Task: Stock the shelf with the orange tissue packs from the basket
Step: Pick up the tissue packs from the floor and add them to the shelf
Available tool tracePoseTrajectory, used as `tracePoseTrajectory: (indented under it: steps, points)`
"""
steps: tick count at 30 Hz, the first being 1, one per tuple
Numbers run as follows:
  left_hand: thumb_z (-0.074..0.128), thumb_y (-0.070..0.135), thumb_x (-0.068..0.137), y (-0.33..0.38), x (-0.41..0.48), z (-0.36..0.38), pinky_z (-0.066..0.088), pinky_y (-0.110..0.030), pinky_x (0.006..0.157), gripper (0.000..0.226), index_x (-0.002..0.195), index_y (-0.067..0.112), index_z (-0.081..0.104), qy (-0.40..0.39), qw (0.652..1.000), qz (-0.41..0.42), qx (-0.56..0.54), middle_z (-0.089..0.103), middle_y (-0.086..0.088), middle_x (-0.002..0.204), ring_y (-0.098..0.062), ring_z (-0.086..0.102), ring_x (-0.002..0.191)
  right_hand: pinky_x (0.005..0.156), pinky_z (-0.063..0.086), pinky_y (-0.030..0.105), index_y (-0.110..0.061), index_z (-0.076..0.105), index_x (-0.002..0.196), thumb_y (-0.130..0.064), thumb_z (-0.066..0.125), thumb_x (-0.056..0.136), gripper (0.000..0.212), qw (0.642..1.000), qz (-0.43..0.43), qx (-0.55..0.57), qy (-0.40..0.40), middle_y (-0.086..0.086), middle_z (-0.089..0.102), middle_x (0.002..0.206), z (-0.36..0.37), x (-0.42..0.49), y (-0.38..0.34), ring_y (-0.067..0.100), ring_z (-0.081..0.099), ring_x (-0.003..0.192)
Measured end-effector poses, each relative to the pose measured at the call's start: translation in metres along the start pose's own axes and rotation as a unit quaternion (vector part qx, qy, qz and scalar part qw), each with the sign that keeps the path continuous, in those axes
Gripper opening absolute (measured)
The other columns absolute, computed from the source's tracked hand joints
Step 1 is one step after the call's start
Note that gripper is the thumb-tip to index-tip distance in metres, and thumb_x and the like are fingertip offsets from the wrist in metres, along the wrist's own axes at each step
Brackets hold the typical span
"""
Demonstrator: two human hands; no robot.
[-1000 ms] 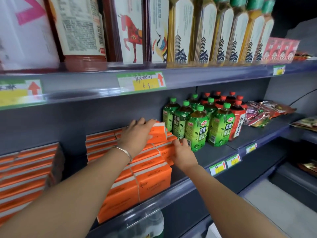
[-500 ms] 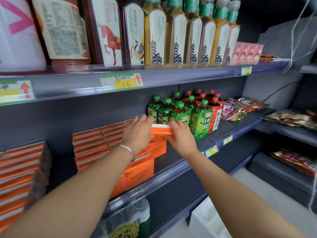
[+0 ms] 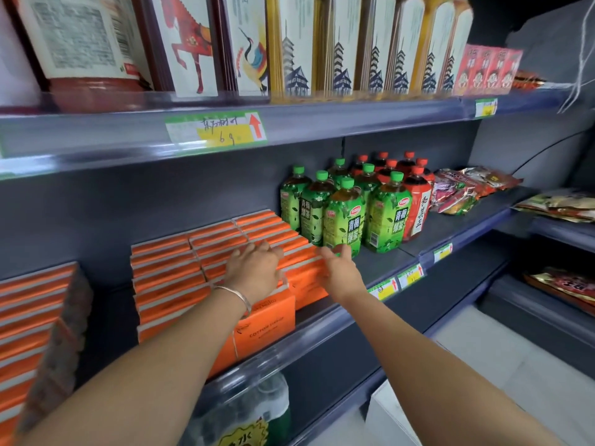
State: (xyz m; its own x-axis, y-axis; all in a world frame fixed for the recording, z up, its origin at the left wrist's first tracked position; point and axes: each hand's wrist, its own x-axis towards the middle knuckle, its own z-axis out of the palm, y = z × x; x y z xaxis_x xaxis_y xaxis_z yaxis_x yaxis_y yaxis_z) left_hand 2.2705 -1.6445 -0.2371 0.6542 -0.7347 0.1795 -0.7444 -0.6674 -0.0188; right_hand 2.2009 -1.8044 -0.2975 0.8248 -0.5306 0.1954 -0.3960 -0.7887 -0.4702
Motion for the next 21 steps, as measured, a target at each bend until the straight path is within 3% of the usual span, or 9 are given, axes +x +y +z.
tracePoseTrajectory:
  steps: [2, 5, 8, 13, 21]
  points:
    - [0.044, 0.029, 0.095, -0.002, 0.003, 0.005, 0.034, -0.041, 0.105, 0.037, 0.133, 0.029, 0.045, -0.006, 1.000, 0.005, -0.008, 0.047, -0.001, 0.135, -0.024, 0.039, 0.129, 0.070, 0.045, 0.037, -0.014, 0.040, 0.126, 0.000, 0.052, 0.084, 0.046, 1.000, -0.001, 0.002, 0.014, 0.016, 0.031, 0.128, 0.007, 0.003, -0.006, 0.036, 0.056, 0.085]
    - [0.041, 0.031, 0.096, -0.004, 0.005, 0.012, 0.033, -0.040, 0.104, 0.037, 0.133, 0.034, 0.043, -0.027, 0.999, 0.016, -0.014, 0.047, 0.001, 0.136, -0.023, 0.039, 0.129, 0.066, 0.044, 0.038, -0.010, 0.040, 0.118, 0.000, 0.048, 0.085, 0.036, 1.000, -0.002, -0.022, 0.020, 0.018, 0.033, 0.130, 0.016, 0.004, -0.010, 0.038, 0.057, 0.085]
    - [0.039, 0.032, 0.097, -0.003, 0.001, 0.016, 0.030, -0.039, 0.105, 0.038, 0.135, 0.034, 0.043, -0.057, 0.998, 0.025, -0.002, 0.045, 0.003, 0.140, -0.022, 0.038, 0.130, 0.076, 0.049, 0.043, -0.012, 0.040, 0.122, -0.002, 0.047, 0.088, 0.036, 0.999, 0.000, -0.048, 0.013, 0.016, 0.035, 0.127, 0.014, 0.004, -0.010, 0.039, 0.052, 0.101]
    - [0.038, 0.035, 0.097, 0.001, -0.012, 0.003, 0.028, -0.038, 0.106, 0.038, 0.135, 0.033, 0.045, -0.052, 0.998, 0.026, -0.002, 0.045, 0.003, 0.141, -0.021, 0.037, 0.131, 0.095, 0.042, 0.051, -0.020, 0.033, 0.140, -0.020, 0.052, 0.092, 0.052, 0.993, -0.011, -0.114, -0.035, 0.012, 0.032, 0.137, -0.014, -0.015, -0.011, 0.038, 0.034, 0.126]
    - [0.048, 0.033, 0.092, 0.076, -0.073, -0.002, 0.032, -0.034, 0.099, 0.027, 0.118, 0.031, 0.056, -0.011, 0.994, 0.104, -0.039, 0.055, 0.004, 0.127, -0.022, 0.046, 0.123, 0.084, 0.046, 0.042, -0.018, 0.048, 0.130, -0.022, 0.048, 0.094, 0.036, 0.997, 0.018, -0.071, 0.001, 0.011, 0.049, 0.125, -0.053, -0.121, 0.031, 0.035, 0.050, 0.115]
